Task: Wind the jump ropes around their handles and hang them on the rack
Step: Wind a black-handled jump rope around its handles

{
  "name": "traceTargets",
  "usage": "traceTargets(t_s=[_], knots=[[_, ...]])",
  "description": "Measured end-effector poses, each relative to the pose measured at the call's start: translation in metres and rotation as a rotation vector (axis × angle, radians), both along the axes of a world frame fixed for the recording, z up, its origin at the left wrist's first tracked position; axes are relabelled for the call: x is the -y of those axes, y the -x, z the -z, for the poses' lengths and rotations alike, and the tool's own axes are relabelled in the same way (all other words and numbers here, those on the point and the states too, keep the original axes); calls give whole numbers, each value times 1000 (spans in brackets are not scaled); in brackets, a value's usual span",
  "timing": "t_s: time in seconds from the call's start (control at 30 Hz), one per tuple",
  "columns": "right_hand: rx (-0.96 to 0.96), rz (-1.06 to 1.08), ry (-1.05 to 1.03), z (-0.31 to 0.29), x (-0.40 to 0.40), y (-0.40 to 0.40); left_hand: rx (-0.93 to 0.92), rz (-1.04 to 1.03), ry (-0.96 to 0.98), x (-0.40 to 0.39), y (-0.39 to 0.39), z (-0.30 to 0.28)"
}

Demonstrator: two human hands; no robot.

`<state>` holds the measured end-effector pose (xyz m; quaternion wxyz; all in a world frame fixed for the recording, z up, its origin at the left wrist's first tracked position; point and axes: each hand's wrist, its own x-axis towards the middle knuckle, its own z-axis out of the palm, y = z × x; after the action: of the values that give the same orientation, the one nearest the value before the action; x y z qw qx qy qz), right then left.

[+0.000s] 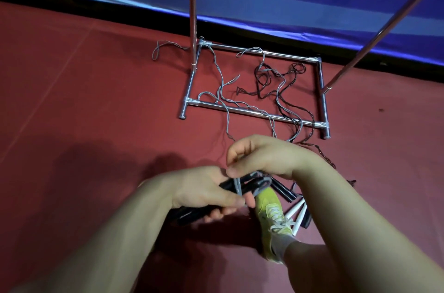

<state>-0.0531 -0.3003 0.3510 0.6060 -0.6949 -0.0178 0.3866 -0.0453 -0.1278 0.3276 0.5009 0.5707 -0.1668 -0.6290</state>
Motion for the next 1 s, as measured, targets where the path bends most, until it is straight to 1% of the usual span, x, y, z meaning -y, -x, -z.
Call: traceTargets(t_s=[0.07, 0.1, 0.13, 0.23, 0.27, 0.4, 0.47, 0.67, 0.83, 0.9, 1.0], knots=[[-103, 191, -209, 4, 2, 0, -125, -90, 122, -5, -4, -1], [-107, 278, -256, 6, 3, -1, -190, -141, 194, -7, -8, -1], [-92, 321, -292, 7, 4, -2, -243, -189, 257, -10, -11, -2], [-38, 307, -464, 8, 6, -5, -286, -303, 365, -16, -19, -2], [10, 291, -466, 9, 6, -5, -287, -323, 383, -17, -19, -2], [239, 280, -280, 11, 2, -5, -298, -366, 403, -16, -21, -6], [296, 318, -193, 8, -1, -5, -307, -414, 375, -14, -20, -7], [507, 406, 225, 14, -7, -4, -301, -599, 262, -3, -16, -9], [571, 466, 610, 22, -14, 1, -167, -669, 150, 3, -15, -11], [579, 490, 722, 19, -20, 3, -96, -681, 117, 5, -15, -11], [516, 492, 844, 18, -28, 2, 12, -717, 54, 9, -14, -8]])
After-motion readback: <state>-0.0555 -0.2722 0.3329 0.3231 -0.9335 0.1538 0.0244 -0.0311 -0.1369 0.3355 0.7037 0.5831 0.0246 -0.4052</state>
